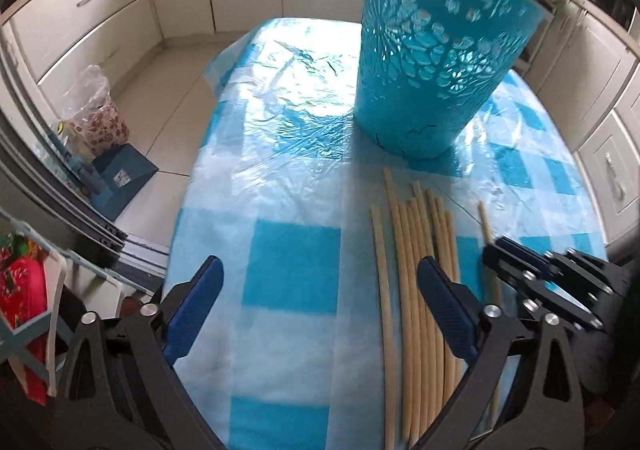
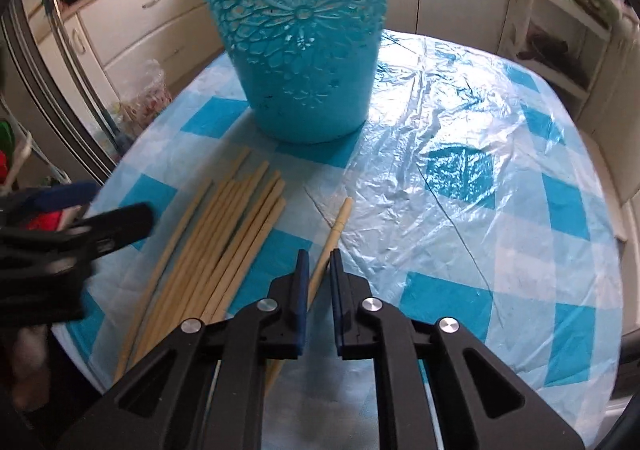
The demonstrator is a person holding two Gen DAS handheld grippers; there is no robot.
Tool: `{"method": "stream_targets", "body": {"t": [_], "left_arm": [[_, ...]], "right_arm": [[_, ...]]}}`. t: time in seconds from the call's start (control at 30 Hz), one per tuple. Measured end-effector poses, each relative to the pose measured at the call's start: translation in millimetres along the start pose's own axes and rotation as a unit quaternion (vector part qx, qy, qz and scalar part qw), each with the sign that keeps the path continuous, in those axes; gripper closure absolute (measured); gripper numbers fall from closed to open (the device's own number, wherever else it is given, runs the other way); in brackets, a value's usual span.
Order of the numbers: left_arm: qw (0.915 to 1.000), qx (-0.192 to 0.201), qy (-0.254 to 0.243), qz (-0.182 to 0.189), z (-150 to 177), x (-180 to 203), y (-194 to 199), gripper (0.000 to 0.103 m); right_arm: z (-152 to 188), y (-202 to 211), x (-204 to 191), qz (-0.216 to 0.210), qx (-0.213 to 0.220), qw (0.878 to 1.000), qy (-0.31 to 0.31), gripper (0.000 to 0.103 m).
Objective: Organize utensils
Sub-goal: 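Grasp one wooden chopstick with the left gripper and lift it, then carry the chopstick over the teal basket and open the left gripper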
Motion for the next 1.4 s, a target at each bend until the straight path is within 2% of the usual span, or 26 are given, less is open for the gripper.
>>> {"method": "stream_targets", "body": {"t": [0.07,0.13,0.27,0.37,0.43,0.5,0.57,0.6,0.63,0.73,0.83,0.87,0.97,1.03,1.07,1.17,1.2,1.3,1.4], "left_arm": [[0.9999,-0.002,-0.005,-0.01,-4,5,-10,0.02],[0.9997,-0.015,-0.012,-0.018,-8,10,-23,0.032],[0.9986,-0.011,-0.036,-0.038,-9,16,-30,0.037],[0.9975,-0.002,-0.06,-0.036,-8,27,-29,0.049],[0.9971,-0.006,-0.076,-0.004,-9,34,-29,0.083],[0.9951,-0.012,-0.098,0.004,-8,42,-29,0.098],[0.9941,-0.031,-0.101,0.021,-10,42,-28,0.098],[0.9939,-0.048,-0.088,0.047,-13,36,-23,0.098],[0.994,-0.045,-0.081,0.058,-15,34,-15,0.098],[0.9923,-0.007,-0.054,0.111,-38,18,39,0.098],[0.9828,0.069,-0.037,0.167,-82,8,108,0.098],[0.9799,0.09,-0.036,0.174,-94,11,121,0.098],[0.9617,0.175,-0.026,0.209,-131,27,161,0.098],[0.9446,0.242,-0.007,0.221,-151,37,175,0.098],[0.9362,0.275,0.011,0.218,-162,41,177,0.098],[0.9194,0.346,0.046,0.182,-184,51,171,0.098],[0.917,0.359,0.05,0.166,-190,54,165,0.098],[0.914,0.38,0.057,0.129,-197,66,141,0.098],[0.9202,0.372,0.057,0.108,-201,78,111,0.098]], "right_arm": [[3,0,0,-0.009,0.006,1.0,-0.011,0.092],[3,0,1,-0.014,0.009,1.0,-0.016,0.092],[5,-1,2,-0.028,0.011,0.999,-0.027,0.092],[5,-1,1,-0.031,0.011,0.999,-0.027,0.092],[5,-2,1,-0.033,0.011,0.999,-0.028,0.092],[5,-3,4,-0.038,0.012,0.999,-0.032,0.092],[5,-3,5,-0.042,0.013,0.998,-0.037,0.092],[5,-3,7,-0.045,0.013,0.998,-0.041,0.092],[6,-3,8,-0.05,0.014,0.998,-0.046,0.092],[7,-3,12,-0.063,0.015,0.996,-0.061,0.092],[7,-4,14,-0.067,0.016,0.995,-0.069,0.092],[7,-4,14,-0.067,0.017,0.995,-0.069,0.092],[7,-4,14,-0.067,0.019,0.995,-0.069,0.092],[7,-4,14,-0.068,0.022,0.995,-0.071,0.092],[7,-4,14,-0.068,0.023,0.995,-0.07,0.092],[8,-4,13,-0.062,0.025,0.996,-0.062,0.092],[9,-3,11,-0.06,0.026,0.996,-0.059,0.092],[7,-4,9,-0.052,0.027,0.997,-0.047,0.091],[6,-5,8,-0.053,0.028,0.997,-0.042,0.088]]}}
Point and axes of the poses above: each gripper's, at about its wrist camera, not at the fingertips, and y roughly against the way its jaws point, x to its right, z to its underside, the point moved 1 cm from there along -y, roughly the way its jaws point, and after that the axes turned 10 degrees about y, right-handed, at the moved point
